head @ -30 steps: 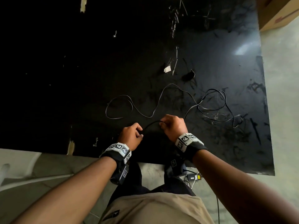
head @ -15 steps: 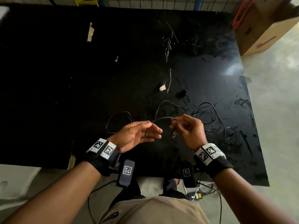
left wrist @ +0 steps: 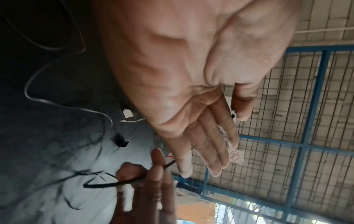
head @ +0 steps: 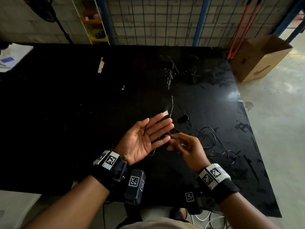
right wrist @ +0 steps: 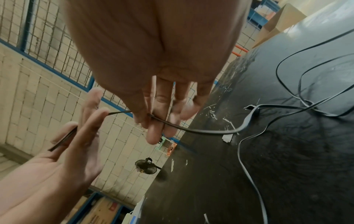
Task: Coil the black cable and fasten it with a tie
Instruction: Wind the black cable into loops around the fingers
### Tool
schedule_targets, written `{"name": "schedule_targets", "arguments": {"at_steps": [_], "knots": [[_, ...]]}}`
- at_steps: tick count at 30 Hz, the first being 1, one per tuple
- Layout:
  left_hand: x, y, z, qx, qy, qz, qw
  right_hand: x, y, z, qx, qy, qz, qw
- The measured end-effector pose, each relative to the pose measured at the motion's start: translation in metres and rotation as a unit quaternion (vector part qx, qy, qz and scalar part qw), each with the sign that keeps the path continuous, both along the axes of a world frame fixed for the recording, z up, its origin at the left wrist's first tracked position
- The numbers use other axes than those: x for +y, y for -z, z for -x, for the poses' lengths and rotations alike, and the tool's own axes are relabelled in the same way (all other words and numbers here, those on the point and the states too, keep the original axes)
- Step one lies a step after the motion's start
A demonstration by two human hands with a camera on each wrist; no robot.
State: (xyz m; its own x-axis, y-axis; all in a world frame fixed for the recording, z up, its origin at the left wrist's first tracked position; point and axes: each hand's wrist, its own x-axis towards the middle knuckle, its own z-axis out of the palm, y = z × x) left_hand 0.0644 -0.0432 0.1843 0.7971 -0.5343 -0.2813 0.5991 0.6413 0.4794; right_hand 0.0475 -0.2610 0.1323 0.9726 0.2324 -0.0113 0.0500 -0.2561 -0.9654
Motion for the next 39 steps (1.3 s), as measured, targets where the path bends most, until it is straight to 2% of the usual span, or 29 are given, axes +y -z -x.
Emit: {"name": "schedule_targets", "arguments": {"at_steps": [5,9,17,22,26,29,31,34,36,39], "knots": [[-0.002,-0.019,-0.013,-0.034,-0.042,-0.023,0.998,0.006,-0.005,-0.001,0.022,-0.013,-0.052,0.998],[-0.003,-0.033,-0.022,-0.064,-0.055,-0.036,0.996,0.005,-0.007,-0.005,0.032,0.008,-0.076,0.997],[0.015,-0.06,-0.054,-0.148,-0.135,0.004,0.98,-0.008,-0.011,-0.005,0.013,0.012,-0.075,0.997],[0.031,-0.08,-0.071,-0.206,-0.151,0.027,0.966,-0.025,-0.021,-0.009,0.012,0.034,-0.086,0.996],[0.04,-0.093,-0.083,-0.221,-0.183,-0.026,0.958,-0.041,-0.024,-0.014,-0.007,0.037,-0.053,0.998],[0.049,-0.099,-0.092,-0.233,-0.194,-0.124,0.945,-0.052,-0.035,-0.013,-0.026,0.023,-0.027,0.999],[0.055,-0.101,-0.097,-0.241,-0.161,-0.206,0.934,-0.058,-0.049,-0.011,-0.046,0.012,-0.02,0.999],[0.059,-0.097,-0.099,-0.253,-0.048,-0.328,0.909,-0.066,-0.08,-0.015,-0.072,0.015,-0.043,0.996],[0.053,-0.092,-0.093,-0.262,0.054,-0.401,0.876,-0.069,-0.102,-0.022,-0.113,0.019,-0.026,0.993],[0.031,-0.087,-0.081,-0.28,0.187,-0.475,0.813,-0.063,-0.137,-0.032,-0.18,0.002,-0.001,0.984]]}}
